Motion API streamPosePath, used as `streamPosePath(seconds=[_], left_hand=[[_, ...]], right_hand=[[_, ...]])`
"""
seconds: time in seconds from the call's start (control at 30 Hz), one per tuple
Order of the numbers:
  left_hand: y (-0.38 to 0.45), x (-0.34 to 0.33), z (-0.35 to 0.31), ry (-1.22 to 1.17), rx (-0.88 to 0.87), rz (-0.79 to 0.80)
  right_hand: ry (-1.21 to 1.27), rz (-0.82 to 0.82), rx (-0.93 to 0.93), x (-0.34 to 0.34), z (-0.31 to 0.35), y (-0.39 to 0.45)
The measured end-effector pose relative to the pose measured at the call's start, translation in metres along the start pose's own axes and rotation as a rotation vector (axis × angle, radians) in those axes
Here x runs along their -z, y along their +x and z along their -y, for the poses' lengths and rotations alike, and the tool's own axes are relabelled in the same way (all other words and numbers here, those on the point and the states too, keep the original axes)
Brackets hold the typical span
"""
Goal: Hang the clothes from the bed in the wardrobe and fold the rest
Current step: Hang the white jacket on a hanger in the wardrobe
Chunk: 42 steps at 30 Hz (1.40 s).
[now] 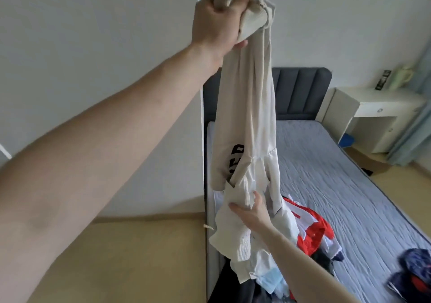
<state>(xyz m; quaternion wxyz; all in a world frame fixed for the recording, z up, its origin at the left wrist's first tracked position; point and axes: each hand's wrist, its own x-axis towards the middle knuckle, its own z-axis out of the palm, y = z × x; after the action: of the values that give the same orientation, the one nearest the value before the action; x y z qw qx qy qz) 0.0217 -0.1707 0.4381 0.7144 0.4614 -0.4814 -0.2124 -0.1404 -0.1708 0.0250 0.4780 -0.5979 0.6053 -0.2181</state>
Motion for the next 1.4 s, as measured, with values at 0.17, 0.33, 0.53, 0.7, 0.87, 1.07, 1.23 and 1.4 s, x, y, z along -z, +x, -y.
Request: streamPosePath(seconds=[0.17,0.33,0.53,0.7,0.87,1.07,1.23,1.4], left_hand=[[0.032,0.049,-0.045,0.009,-0.015,-0.194],[0.07,0.18,-0.041,0.179,0.094,-0.527],[0.038,0.331,0.002,0.752,0.271,-0.565],[-0.018,0.374,0.003,0.982,0.452,-0.244],[-0.114,0.387,-0.036,0.69,0.264,0.198],[-0.197,0.435,-0.064,0.757,0.255,0.103],[-0.242,0.494,-0.046,1.259,0.015,-0.098],[-0.236,0.604,-0.038,1.025,0.224,-0.567]], right_hand=[[0.006,-0.26,0.226,0.032,0.06,0.009],[0.316,-0.369,0.422,0.107,0.155,0.004],[0.368,-0.132,0.744,0.12,0.321,-0.053],[0.529,0.062,0.783,0.061,0.432,-0.108],[0.609,0.205,0.762,-0.03,0.521,-0.159],[0.679,0.419,0.583,-0.169,0.559,-0.195],[0.667,0.528,0.479,-0.273,0.556,-0.209],[0.525,0.651,0.442,-0.369,0.547,-0.219]])
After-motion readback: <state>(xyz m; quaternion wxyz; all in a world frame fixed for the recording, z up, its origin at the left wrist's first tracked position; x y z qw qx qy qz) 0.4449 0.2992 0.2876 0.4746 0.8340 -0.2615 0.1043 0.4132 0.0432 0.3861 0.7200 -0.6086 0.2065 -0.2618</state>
